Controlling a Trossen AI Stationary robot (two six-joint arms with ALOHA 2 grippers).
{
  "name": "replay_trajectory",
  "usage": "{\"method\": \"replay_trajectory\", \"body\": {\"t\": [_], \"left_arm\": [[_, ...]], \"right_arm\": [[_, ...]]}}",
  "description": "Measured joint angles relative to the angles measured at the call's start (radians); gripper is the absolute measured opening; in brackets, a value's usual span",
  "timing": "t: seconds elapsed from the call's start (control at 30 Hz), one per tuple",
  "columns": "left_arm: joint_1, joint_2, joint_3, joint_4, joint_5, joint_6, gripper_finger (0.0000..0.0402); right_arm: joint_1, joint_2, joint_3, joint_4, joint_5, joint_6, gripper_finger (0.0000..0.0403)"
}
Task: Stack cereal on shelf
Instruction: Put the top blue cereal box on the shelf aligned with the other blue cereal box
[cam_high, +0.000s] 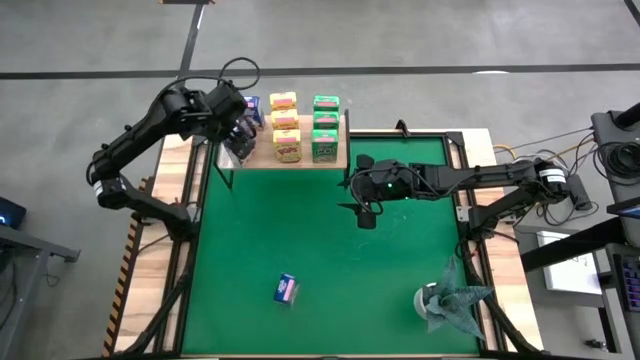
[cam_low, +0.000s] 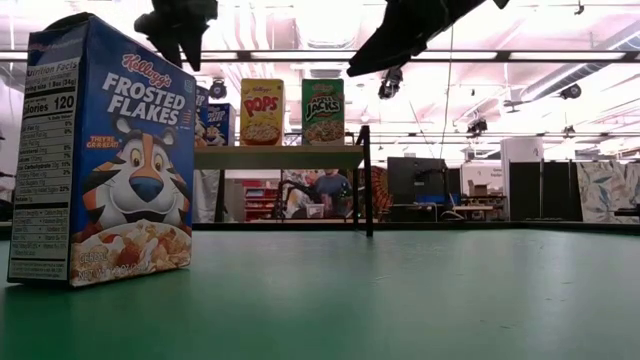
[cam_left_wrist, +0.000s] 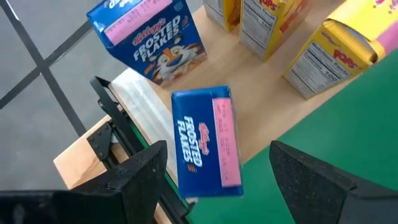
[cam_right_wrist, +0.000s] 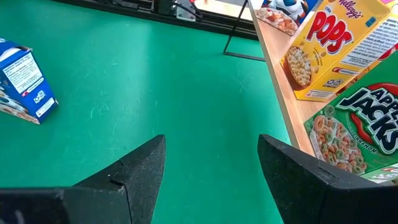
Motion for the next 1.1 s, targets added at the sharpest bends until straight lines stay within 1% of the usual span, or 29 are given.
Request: {"method": "replay_trajectory", "body": {"t": [0.33, 0.67, 0.9, 1.1], "left_arm": [[0.037, 0.025, -0.001, 0.004, 0.000, 0.030, 0.0256], [0.043, 0.026, -0.052, 0.027, 0.000, 0.038, 0.0256], [0.043, 0.026, -0.054, 0.044, -0.003, 0.052, 0.0255], [0.046, 0.027, -0.054, 0.042, -0.052, 0.053, 0.0255]], "right_arm": [[0.000, 0.000, -0.002, -0.001, 0.000, -0.010, 0.0244], [0.000, 0.000, -0.002, -0.007, 0.000, -0.010, 0.0244], [0.000, 0.000, -0.003, -0.008, 0.000, -0.010, 0.0244], [0.000, 0.000, -0.003, -0.008, 0.000, -0.010, 0.0244]]}}
